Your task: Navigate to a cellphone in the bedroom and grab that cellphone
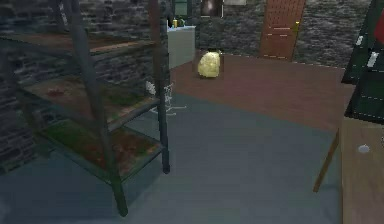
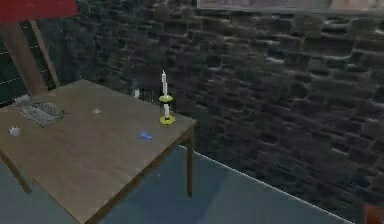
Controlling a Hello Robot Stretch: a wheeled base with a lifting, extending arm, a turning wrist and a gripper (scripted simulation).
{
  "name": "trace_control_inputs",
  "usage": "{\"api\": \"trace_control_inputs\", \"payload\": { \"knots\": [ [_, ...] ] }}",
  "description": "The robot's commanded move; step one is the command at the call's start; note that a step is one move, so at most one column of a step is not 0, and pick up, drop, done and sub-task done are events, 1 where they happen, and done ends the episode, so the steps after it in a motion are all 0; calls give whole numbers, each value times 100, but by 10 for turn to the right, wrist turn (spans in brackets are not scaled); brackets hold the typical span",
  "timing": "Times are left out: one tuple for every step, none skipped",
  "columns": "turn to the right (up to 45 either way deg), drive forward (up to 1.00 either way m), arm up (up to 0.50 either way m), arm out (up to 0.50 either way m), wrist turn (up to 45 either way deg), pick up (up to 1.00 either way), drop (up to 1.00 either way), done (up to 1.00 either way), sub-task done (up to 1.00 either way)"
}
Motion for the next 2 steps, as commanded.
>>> {"api": "trace_control_inputs", "payload": {
  "knots": [
    [0, 35, 0, 0, 0, 0, 0, 0, 0],
    [330, 0, 0, 0, 0, 0, 0, 0, 0]
  ]
}}
